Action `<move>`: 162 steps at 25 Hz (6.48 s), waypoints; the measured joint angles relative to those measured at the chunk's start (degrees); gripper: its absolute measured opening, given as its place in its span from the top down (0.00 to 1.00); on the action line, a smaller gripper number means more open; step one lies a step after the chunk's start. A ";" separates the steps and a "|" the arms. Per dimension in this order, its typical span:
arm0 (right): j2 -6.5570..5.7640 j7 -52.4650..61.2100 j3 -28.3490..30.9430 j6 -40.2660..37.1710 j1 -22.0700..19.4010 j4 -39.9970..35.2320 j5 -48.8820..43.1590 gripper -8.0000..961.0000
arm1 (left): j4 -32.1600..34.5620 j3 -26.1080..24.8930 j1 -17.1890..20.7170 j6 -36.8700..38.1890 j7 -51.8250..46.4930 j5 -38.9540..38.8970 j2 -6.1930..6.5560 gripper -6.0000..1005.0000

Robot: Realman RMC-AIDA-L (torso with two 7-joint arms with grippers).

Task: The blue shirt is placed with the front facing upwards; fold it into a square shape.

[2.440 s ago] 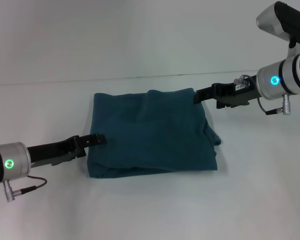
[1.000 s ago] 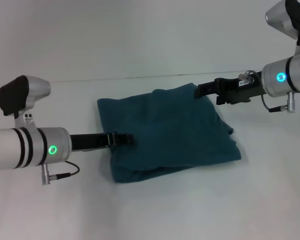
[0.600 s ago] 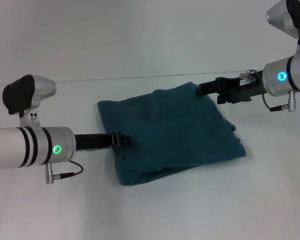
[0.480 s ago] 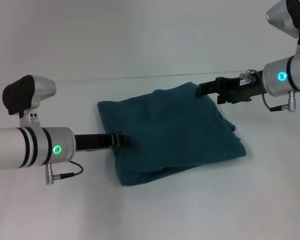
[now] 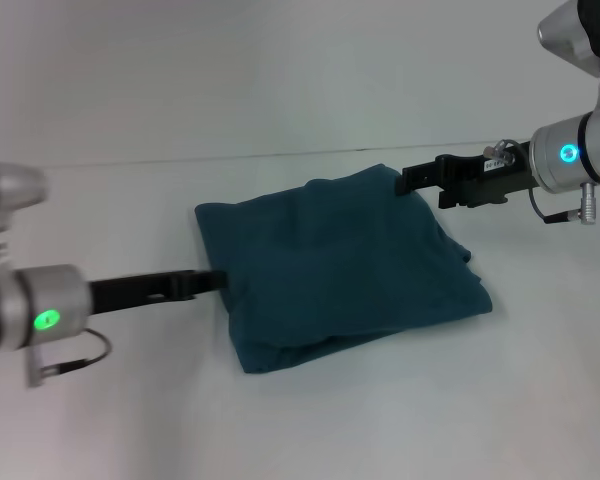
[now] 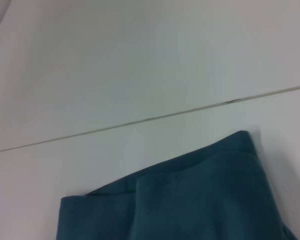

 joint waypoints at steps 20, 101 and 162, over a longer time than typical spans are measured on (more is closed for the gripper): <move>-0.66 0.00 0.09 0.16 -0.63 -0.72 0.53 0.17 | -8.62 -0.16 10.25 13.16 49.38 -17.36 -0.57 0.10; -1.93 -0.17 1.49 -1.77 -2.45 -0.85 2.20 0.19 | 1.92 -9.22 16.59 9.50 33.94 -6.22 -0.21 0.95; -2.95 -5.95 0.48 -15.17 -2.12 -3.01 2.37 0.21 | -3.42 -30.05 13.72 27.05 -8.96 -2.88 3.86 0.06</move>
